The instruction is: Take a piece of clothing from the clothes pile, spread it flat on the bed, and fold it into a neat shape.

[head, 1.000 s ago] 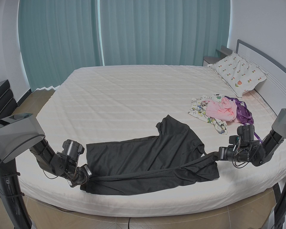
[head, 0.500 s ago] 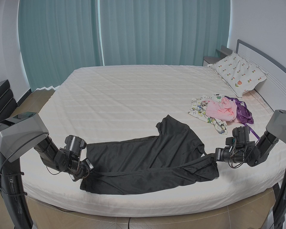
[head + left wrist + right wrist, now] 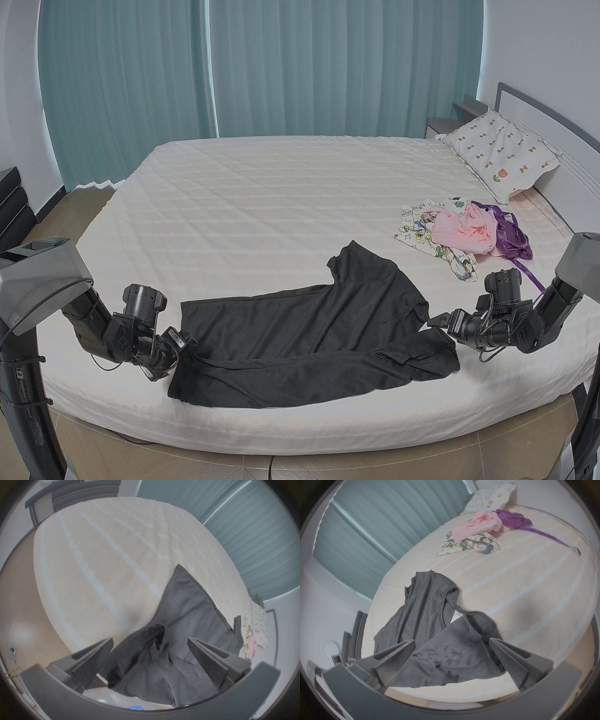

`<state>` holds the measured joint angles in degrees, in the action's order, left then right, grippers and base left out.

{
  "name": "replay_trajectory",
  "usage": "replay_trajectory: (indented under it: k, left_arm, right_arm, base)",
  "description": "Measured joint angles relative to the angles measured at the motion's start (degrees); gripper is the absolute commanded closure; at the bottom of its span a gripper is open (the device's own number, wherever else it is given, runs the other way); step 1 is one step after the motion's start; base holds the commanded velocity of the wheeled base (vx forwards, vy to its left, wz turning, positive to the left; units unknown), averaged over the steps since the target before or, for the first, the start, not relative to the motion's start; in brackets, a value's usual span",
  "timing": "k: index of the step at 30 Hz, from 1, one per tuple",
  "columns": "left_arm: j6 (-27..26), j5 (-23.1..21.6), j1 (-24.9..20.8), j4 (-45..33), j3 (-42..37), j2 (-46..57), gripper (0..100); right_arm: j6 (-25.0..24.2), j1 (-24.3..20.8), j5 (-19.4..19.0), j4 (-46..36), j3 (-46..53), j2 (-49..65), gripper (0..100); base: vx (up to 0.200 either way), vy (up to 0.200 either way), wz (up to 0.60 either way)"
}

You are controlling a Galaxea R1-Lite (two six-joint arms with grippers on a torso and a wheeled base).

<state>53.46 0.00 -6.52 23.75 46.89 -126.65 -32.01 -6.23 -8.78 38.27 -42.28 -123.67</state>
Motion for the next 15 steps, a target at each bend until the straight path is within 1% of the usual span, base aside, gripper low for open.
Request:
replay_trajectory:
  k: [4, 6, 8, 10, 15]
  left_arm:
    - [2.2, -4.3, 0.3, 2.3, -3.9, 2.6, 0]
    - [3.3, -6.0, 0.4, 5.5, -6.8, 4.0, 0]
    - [3.9, -7.1, 0.4, 9.9, -9.2, 5.0, 0]
    - [4.4, -7.8, 0.3, 14.4, -12.1, 5.8, 0]
    - [4.8, -8.6, -0.1, 22.3, -17.8, 6.4, 0]
  right_arm:
    - [-9.9, -1.9, 1.4, 0.0, 0.5, 0.2, 0]
    - [-14.9, -3.4, 2.1, 0.0, 0.7, 0.1, 0]
    - [-17.9, -4.7, 2.8, 0.0, 0.8, -0.2, 0]
    - [-19.1, -5.9, 3.8, 0.0, 0.7, -1.0, 0]
    - [-19.6, -7.7, 6.5, 0.3, -0.3, -4.4, 0]
  base:
    - [0.0, 0.0, 0.0]
    - [0.0, 0.0, 0.0]
    - [0.0, 0.0, 0.0]
    - [0.0, 0.0, 0.0]
    - [0.0, 0.0, 0.0]
